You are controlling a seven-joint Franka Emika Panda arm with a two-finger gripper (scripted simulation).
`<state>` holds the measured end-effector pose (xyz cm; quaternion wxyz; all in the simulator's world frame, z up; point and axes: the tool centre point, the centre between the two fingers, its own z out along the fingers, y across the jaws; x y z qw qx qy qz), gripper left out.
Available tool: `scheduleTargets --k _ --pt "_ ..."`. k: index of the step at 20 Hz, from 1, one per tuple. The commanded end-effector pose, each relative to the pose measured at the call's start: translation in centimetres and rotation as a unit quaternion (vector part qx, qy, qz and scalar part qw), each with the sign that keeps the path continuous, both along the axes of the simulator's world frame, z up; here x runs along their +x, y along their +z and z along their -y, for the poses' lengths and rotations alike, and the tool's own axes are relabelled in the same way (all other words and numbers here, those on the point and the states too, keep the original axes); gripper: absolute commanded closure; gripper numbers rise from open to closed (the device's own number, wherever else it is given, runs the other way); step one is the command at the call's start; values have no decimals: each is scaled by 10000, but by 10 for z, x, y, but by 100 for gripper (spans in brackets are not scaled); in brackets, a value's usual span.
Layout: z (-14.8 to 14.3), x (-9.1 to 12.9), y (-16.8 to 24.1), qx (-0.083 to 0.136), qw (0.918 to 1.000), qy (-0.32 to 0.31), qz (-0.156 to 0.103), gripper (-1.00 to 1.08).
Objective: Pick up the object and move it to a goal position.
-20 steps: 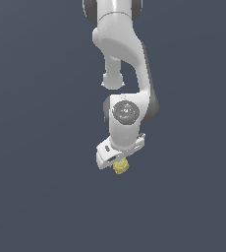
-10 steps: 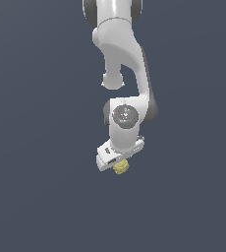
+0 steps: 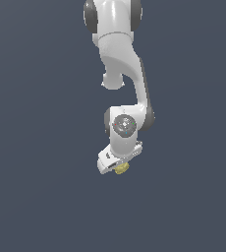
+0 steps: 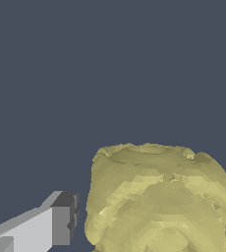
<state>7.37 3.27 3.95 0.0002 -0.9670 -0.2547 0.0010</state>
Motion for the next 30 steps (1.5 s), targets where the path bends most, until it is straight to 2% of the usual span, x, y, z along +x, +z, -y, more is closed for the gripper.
scheduleTargets --k 1,2,18,24,30 --pt "0 1 0 0 10000 1 10 -92" --pt "0 1 0 0 10000 1 10 108" --pt "0 -3 6 0 10000 1 10 108" --pt "0 -15 24 -2 10000 1 9 108" --pt "0 -35 56 -2 10000 1 9 108"
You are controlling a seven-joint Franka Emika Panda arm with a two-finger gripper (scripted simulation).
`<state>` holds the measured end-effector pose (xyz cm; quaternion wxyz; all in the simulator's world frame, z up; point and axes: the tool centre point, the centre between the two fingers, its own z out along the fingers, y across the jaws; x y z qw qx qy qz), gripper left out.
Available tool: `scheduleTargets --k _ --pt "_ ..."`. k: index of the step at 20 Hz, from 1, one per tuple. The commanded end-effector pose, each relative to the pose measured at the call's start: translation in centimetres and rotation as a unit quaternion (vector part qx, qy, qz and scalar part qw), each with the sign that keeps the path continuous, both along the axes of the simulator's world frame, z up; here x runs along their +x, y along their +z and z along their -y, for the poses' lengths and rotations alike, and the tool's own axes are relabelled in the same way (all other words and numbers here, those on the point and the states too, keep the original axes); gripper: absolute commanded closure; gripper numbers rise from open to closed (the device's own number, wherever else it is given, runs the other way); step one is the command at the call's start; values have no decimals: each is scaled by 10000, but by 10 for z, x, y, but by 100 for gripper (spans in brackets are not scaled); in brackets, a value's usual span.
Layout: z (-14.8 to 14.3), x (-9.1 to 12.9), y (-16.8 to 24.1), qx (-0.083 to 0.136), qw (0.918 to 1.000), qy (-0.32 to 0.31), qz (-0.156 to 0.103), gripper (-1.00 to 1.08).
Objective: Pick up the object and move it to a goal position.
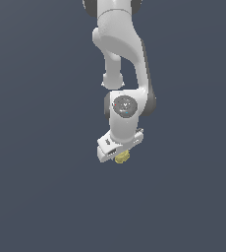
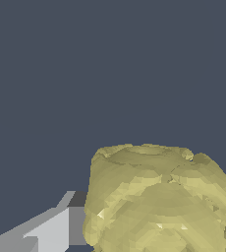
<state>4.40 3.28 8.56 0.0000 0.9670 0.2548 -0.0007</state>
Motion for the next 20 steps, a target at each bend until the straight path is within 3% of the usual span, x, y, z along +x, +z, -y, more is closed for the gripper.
scheduleTargets --k 1,12,20 --pt "0 -10 16 -3 10000 0 6 108" --pt "0 -60 95 -5 10000 0 6 108" --pt "-1 -81 132 -3 10000 0 7 108"
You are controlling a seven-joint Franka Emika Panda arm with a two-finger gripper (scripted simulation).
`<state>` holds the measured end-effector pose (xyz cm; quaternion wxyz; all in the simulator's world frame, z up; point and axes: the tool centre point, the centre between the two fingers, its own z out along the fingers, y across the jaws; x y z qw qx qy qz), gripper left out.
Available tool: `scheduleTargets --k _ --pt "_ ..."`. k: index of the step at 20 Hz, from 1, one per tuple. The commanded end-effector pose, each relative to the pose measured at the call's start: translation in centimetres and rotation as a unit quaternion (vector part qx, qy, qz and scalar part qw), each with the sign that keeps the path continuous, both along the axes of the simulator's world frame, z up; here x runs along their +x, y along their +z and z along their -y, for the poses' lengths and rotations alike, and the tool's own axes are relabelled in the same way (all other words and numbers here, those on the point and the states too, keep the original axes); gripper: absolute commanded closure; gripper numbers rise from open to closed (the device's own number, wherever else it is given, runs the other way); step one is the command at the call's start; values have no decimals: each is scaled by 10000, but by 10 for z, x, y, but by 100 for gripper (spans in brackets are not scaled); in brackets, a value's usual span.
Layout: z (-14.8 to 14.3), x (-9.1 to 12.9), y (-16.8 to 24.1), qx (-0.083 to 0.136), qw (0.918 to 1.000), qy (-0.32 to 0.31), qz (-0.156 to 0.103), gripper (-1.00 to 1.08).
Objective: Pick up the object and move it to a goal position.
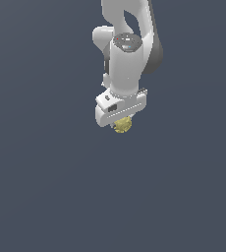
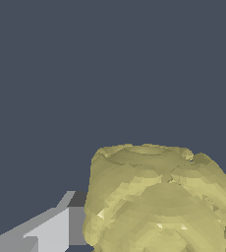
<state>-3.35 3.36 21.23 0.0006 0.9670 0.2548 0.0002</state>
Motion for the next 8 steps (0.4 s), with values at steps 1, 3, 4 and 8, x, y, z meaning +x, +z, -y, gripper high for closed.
scheduleTargets --k 1,3,4,8 --pt "0 -5 9 4 10000 0 -4 108" --pt "0 -8 13 4 10000 0 -4 108" --pt "0 -9 15 4 10000 0 -4 108" --pt "0 -9 18 4 10000 0 -4 108"
